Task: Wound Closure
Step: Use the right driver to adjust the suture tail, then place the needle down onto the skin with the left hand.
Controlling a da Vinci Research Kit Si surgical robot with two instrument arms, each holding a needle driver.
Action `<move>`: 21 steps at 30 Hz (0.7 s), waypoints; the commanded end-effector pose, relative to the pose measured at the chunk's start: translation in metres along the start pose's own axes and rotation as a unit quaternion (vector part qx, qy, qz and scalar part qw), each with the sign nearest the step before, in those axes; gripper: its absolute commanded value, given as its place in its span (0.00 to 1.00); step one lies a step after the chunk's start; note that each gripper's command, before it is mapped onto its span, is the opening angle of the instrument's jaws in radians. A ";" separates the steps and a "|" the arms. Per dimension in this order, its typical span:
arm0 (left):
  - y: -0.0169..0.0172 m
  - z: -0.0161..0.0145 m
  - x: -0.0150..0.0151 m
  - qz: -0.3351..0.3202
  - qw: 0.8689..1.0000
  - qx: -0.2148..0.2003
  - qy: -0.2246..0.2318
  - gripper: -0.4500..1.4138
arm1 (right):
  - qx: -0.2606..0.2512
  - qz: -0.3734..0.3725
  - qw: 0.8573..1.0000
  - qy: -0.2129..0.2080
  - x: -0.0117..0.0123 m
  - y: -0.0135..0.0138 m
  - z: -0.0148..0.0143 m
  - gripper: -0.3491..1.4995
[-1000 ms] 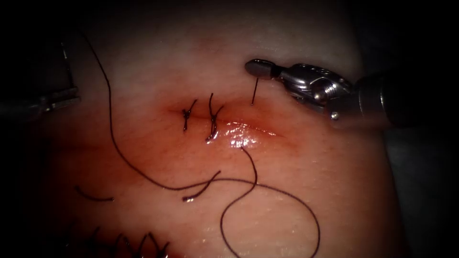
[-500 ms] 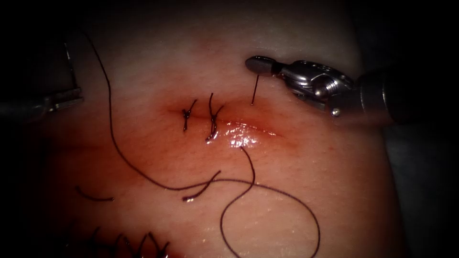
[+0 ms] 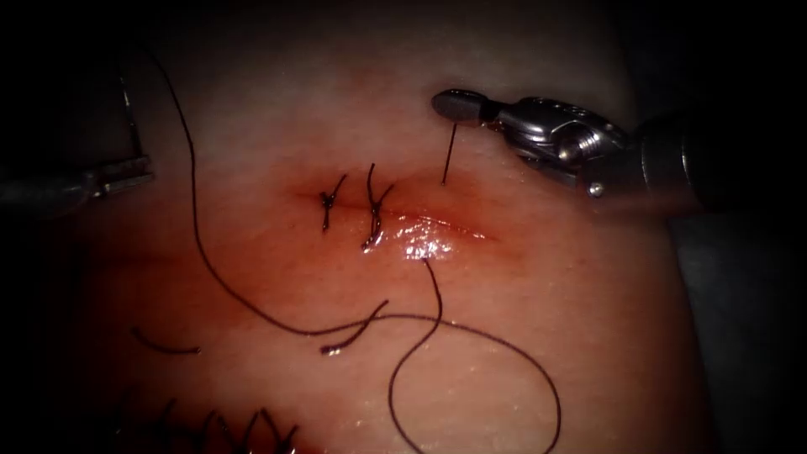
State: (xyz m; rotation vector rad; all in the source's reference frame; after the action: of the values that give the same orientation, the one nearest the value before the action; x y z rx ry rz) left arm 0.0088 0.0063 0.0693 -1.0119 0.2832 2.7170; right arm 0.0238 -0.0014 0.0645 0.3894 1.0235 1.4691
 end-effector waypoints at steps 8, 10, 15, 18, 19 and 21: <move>0.0007 0.0024 0.0001 0.006 1.000 -0.008 0.001 0.00 | 0.016 -0.066 0.998 0.016 -0.0003 -0.0004 0.0004 0.26; 0.0009 0.0030 0.0001 0.005 1.000 -0.011 0.000 0.00 | 0.022 -0.092 0.995 0.031 -0.0001 -0.0003 -0.0001 0.77; 0.0010 0.0056 0.0002 0.002 1.000 -0.013 0.008 0.00 | 0.047 -0.120 0.988 0.088 0.0033 0.0002 -0.0028 0.99; 0.0009 0.0067 0.0002 0.001 1.000 -0.012 0.010 0.00 | 0.057 -0.121 0.986 0.102 0.0049 0.0005 -0.0043 0.99; 0.0009 0.0072 0.0002 0.000 1.000 -0.011 0.010 0.00 | 0.061 -0.121 0.985 0.107 0.0056 0.0006 -0.0050 0.99; 0.0010 0.0084 0.0001 0.000 1.000 -0.010 0.013 0.00 | 0.070 -0.117 0.984 0.117 0.0070 0.0010 -0.0068 0.98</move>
State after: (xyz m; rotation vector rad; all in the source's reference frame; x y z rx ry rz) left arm 0.0035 0.0075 0.0755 -1.0528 0.2607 2.7136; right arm 0.0162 0.0028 0.0586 0.1870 1.3287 1.2476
